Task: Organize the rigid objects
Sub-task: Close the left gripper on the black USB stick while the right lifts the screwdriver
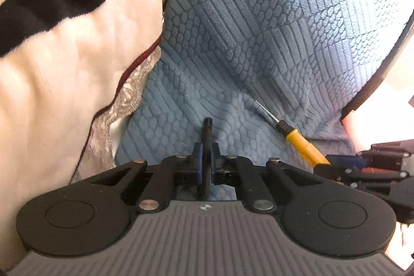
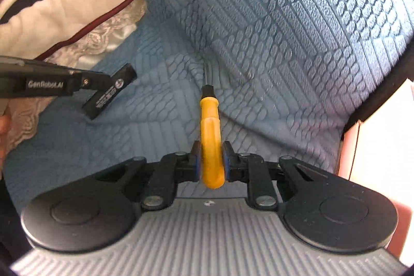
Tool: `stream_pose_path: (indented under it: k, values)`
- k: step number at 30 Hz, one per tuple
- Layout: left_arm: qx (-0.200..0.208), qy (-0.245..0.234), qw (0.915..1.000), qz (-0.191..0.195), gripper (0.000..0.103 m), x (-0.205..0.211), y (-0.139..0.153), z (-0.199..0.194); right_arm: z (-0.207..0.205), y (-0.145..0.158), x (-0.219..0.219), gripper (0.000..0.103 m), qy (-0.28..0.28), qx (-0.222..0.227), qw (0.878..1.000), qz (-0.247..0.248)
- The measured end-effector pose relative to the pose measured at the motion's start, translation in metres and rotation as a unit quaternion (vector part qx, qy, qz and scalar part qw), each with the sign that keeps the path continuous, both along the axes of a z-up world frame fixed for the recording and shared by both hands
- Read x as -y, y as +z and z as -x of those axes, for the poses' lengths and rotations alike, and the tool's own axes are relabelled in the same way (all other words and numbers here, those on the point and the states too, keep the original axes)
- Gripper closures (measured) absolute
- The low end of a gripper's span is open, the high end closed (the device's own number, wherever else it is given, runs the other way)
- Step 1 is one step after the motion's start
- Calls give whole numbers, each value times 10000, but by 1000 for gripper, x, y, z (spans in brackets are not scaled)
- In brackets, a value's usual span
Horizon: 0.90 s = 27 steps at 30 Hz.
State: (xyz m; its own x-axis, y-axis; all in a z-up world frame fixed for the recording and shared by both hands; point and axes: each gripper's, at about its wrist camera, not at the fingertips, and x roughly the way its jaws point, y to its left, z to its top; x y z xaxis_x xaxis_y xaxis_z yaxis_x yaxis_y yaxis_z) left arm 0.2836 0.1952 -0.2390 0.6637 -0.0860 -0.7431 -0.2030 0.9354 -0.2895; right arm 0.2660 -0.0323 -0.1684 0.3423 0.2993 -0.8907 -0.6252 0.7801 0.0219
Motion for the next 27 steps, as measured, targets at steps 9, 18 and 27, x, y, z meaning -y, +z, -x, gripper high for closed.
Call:
stream_pose_path:
  k: [9, 18, 27]
  values:
    - [-66, -39, 9999, 83, 95, 9, 0, 4, 51, 4, 27, 83, -422, -345, 9982, -254]
    - [-263, 124, 9996, 1, 94, 10, 1, -2, 66, -1, 33, 82, -889, -543, 9931, -540]
    - [-298, 314, 9989, 166, 58, 0, 0, -3, 51, -14, 27, 65, -981, -364, 9926, -608]
